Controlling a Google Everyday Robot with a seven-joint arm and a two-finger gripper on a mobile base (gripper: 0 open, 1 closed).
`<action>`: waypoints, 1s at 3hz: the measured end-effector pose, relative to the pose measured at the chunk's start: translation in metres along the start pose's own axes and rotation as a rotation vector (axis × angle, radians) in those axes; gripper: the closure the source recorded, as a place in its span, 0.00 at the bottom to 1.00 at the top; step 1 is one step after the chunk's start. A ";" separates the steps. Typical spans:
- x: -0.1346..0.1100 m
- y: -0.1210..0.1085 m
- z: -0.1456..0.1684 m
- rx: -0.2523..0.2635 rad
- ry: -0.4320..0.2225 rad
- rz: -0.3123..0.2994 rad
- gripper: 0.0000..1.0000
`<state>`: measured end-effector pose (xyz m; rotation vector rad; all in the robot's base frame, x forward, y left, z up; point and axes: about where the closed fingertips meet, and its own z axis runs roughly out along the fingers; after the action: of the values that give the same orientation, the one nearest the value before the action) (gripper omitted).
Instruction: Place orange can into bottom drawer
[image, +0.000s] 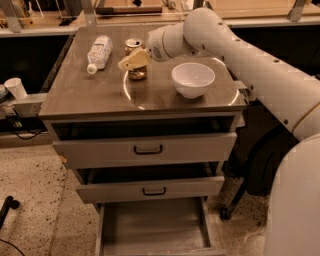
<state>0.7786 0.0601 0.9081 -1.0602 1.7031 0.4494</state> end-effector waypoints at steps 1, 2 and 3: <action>0.004 -0.001 0.009 -0.009 -0.007 0.022 0.39; 0.011 0.002 0.014 -0.036 -0.025 0.029 0.62; -0.002 0.018 0.019 -0.130 -0.059 -0.065 0.85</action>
Offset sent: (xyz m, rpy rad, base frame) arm 0.0042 0.0033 -0.0248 0.0639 0.0176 0.0589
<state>0.7749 0.0844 0.8987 -1.1815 1.5999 0.5507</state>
